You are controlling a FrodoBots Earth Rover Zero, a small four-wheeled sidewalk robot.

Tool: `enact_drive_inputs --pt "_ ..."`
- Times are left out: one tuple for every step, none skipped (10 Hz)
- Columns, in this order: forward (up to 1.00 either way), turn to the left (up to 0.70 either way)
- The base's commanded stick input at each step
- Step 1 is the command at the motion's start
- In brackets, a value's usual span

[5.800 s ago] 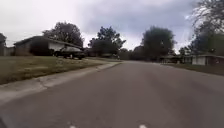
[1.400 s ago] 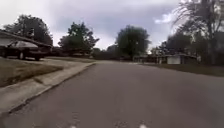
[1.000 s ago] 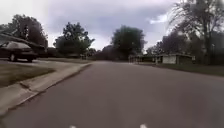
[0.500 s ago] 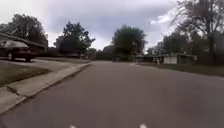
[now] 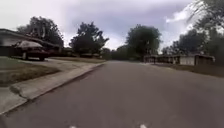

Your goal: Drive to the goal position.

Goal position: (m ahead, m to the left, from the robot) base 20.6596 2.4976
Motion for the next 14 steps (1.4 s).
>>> enact_drive_inputs --pt "0.7 0.0" --pt "0.7 0.0" --pt "0.7 0.0" --pt "0.7 0.0" --pt "0.7 0.0" --pt "0.7 0.0" --pt "0.7 0.0" --pt "0.7 0.0" --pt "0.7 0.0" --pt "0.7 0.0" --pt "0.7 0.0" --pt "0.7 0.0" --pt "0.7 0.0" --pt "0.7 0.0"
